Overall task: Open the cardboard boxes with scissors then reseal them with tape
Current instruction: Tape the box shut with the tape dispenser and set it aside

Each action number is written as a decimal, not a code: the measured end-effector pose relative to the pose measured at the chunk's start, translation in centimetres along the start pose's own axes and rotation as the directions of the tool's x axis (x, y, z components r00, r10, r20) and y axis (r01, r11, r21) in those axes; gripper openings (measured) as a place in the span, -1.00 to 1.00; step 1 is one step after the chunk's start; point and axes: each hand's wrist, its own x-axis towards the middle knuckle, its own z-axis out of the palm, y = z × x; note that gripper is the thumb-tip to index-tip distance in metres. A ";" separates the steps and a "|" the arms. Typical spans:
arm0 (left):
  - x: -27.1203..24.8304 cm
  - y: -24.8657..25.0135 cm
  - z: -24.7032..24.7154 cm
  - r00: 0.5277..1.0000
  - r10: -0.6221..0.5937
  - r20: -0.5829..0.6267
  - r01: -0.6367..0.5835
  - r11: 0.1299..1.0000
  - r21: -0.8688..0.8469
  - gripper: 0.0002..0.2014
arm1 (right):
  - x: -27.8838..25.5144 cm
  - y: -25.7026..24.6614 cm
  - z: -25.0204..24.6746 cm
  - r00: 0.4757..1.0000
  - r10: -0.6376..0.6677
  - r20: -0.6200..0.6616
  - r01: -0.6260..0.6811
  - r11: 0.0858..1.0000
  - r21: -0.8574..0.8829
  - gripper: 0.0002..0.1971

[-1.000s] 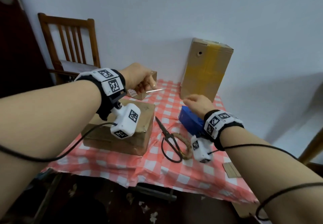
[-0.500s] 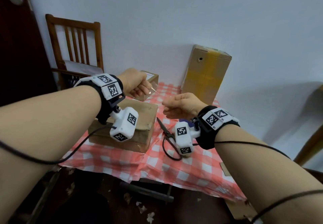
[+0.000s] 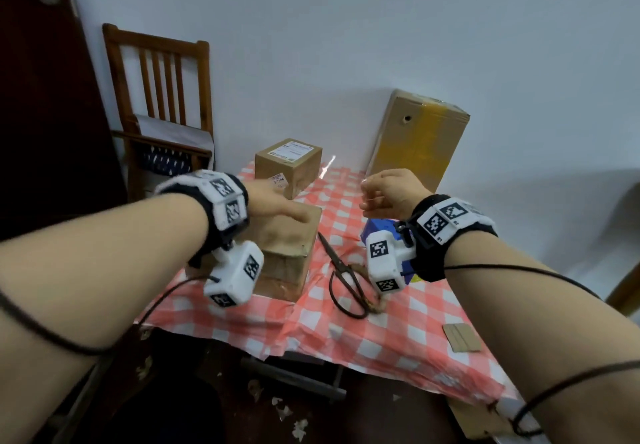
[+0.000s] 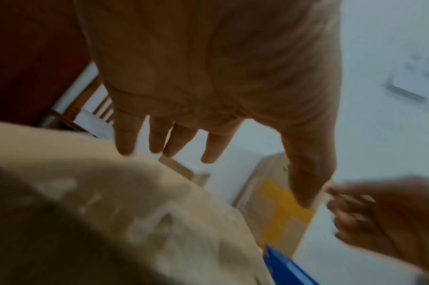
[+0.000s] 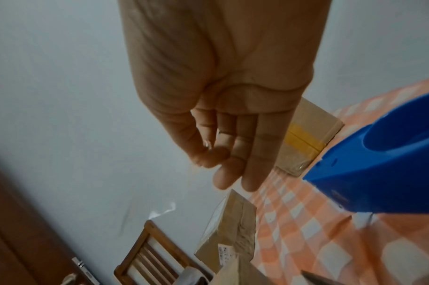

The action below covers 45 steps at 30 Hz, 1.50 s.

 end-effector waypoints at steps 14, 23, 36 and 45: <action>1.5 -1.2 4.1 0.998 0.070 0.011 -0.062 0.793 0.607 -0.31 | 2.0 3.8 5.9 0.979 -0.122 0.162 0.150 0.974 -0.171 0.05; 1.7 -3.4 1.1 0.973 0.075 -0.218 -0.053 0.993 0.105 -0.61 | 1.9 1.4 4.2 0.994 -0.062 0.087 0.086 0.945 -0.315 -0.70; -0.8 -0.4 0.4 0.972 0.065 0.225 0.176 0.433 -0.884 -0.34 | -1.4 -3.1 2.9 0.937 -0.043 0.346 0.083 0.991 -0.102 -0.71; -1.6 -0.9 0.3 0.994 -0.010 0.111 0.101 0.498 -0.861 -0.76 | -1.6 -2.5 3.5 0.960 -0.045 0.275 0.107 0.971 -0.215 -0.78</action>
